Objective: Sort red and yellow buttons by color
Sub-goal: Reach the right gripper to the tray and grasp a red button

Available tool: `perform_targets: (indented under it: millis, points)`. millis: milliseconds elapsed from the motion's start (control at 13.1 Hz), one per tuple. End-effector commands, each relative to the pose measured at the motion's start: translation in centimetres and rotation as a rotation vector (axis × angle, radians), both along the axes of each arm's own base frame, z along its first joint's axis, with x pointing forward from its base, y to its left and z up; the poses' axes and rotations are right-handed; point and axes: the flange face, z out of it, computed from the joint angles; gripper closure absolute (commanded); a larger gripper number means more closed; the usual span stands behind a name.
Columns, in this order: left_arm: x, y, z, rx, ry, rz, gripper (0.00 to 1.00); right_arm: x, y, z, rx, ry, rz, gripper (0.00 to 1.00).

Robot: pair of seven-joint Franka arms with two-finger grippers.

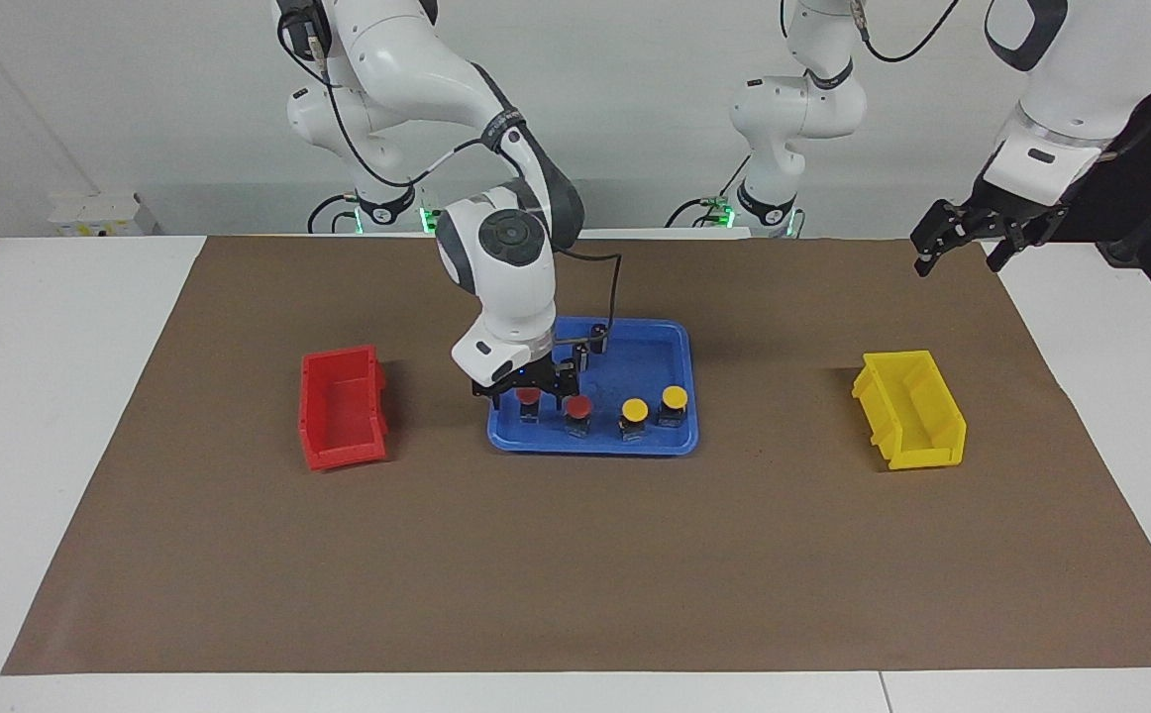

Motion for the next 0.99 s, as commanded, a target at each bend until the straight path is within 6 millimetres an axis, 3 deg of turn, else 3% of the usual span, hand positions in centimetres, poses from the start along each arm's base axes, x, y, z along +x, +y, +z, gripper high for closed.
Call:
perform_targets:
  millis: [0, 381, 914]
  points:
    - [-1.10, -0.26, -0.25, 0.031, 0.038, -0.010, 0.00, -2.20, -0.90, -0.98, 0.007, 0.020, -0.018, 0.08]
    - [-1.30, -0.48, -0.41, 0.032, 0.051, -0.012, 0.00, -2.83, -0.71, -1.25, 0.006, 0.024, -0.015, 0.11]
    - [-1.32, 0.10, -0.43, 0.031, 0.049, -0.002, 0.00, -3.14, 0.09, -1.16, 0.019, 0.019, -0.003, 0.37]
